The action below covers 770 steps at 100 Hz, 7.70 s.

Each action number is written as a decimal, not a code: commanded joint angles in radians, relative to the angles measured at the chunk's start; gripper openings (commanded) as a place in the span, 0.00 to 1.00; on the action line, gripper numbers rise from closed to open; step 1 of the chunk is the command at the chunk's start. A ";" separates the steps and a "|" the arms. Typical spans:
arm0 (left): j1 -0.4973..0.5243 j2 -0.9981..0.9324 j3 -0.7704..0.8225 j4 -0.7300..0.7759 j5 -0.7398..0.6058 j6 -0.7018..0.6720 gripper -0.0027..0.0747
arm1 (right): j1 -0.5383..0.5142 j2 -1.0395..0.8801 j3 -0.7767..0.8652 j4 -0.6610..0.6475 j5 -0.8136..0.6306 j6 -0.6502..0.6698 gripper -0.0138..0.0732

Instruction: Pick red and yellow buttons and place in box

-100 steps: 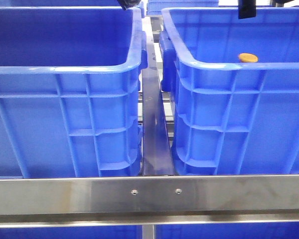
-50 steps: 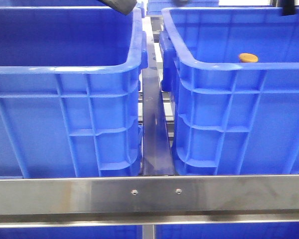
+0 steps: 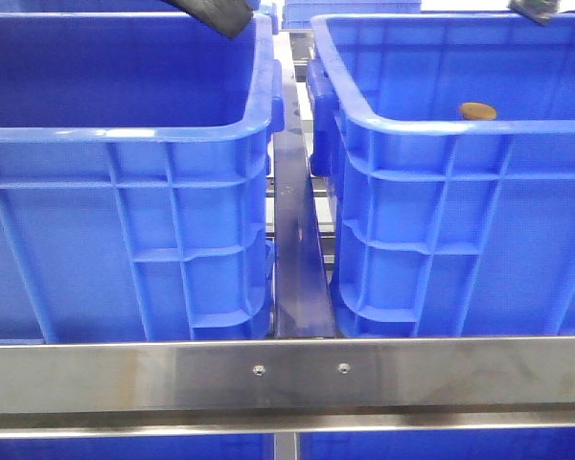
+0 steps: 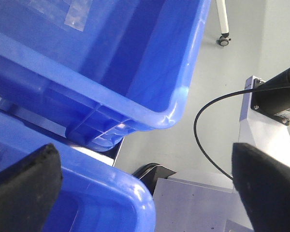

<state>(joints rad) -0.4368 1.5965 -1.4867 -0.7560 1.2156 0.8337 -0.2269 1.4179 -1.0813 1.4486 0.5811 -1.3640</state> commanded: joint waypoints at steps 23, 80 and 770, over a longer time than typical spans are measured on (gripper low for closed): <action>-0.008 -0.036 -0.028 -0.055 -0.005 0.000 0.90 | 0.002 0.075 -0.045 0.041 -0.201 -0.114 0.34; -0.008 -0.036 -0.028 -0.055 -0.007 0.000 0.90 | 0.002 0.396 -0.216 0.044 -0.233 -0.114 0.34; 0.518 -1.632 1.539 0.738 -1.319 -0.769 0.01 | 0.002 -1.098 0.703 0.142 -0.064 -0.112 0.09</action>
<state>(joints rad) 0.0817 -0.0055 0.0014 -0.0175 -0.0199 0.0752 -0.2269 0.3148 -0.3531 1.5412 0.5177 -1.4689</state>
